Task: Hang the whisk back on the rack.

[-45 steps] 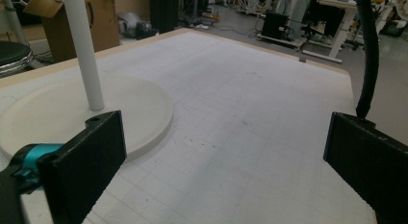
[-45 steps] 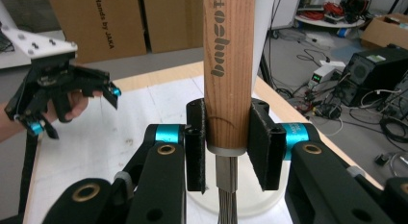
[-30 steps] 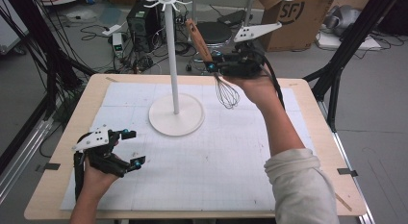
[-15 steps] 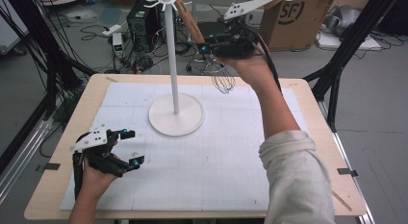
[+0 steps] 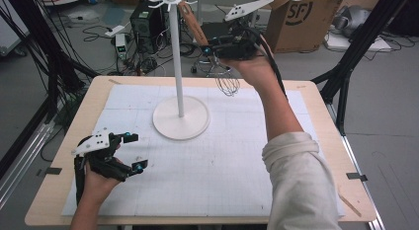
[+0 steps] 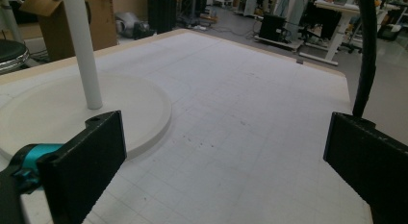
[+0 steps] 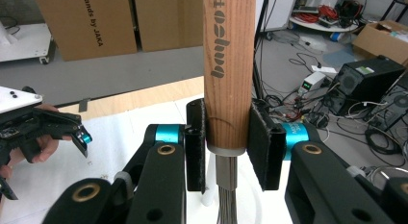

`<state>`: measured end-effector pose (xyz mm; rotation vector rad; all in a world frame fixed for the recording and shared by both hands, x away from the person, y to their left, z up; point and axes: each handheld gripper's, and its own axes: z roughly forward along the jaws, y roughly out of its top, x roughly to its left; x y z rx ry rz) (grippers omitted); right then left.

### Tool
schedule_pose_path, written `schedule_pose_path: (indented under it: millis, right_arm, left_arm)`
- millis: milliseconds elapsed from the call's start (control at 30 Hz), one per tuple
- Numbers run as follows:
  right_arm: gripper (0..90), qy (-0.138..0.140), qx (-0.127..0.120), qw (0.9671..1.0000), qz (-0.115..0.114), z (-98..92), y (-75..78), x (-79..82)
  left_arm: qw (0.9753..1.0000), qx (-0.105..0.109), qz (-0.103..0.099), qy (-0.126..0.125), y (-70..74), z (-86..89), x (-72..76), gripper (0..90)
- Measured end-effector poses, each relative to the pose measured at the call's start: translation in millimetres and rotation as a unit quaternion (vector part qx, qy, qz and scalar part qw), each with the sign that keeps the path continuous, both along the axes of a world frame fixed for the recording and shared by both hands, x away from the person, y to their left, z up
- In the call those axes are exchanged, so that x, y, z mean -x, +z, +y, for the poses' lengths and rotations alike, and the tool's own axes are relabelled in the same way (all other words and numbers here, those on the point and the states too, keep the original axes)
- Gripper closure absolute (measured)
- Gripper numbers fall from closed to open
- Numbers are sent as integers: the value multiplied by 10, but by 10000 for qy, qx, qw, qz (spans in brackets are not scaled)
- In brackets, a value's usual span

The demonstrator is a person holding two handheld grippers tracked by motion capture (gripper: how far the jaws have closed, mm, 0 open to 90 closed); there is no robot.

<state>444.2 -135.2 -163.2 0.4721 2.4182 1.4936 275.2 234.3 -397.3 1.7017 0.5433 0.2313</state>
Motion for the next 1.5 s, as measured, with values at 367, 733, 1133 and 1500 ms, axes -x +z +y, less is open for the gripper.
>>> schedule_pose_path:
  millis: [367, 733, 1133, 1500]
  right_arm:
    - [710, -70, 110, 9999, 81, 69, -65, -51]
    - [707, -66, 254, 9995, 149, 214, -146, -101]
    - [484, -46, 351, 9993, 147, 252, -170, -54]
    - [389, -263, 172, 9993, 211, 22, -241, 40]
  left_arm:
    - [10000, 13, -3, 2, 3, 9, 2, 17]
    - [10000, 87, 1, -24, 12, 12, 10, 17]
    - [10000, 52, 15, -59, 1, -8, 7, 17]
    - [10000, -26, 39, -75, -11, -24, 7, 17]
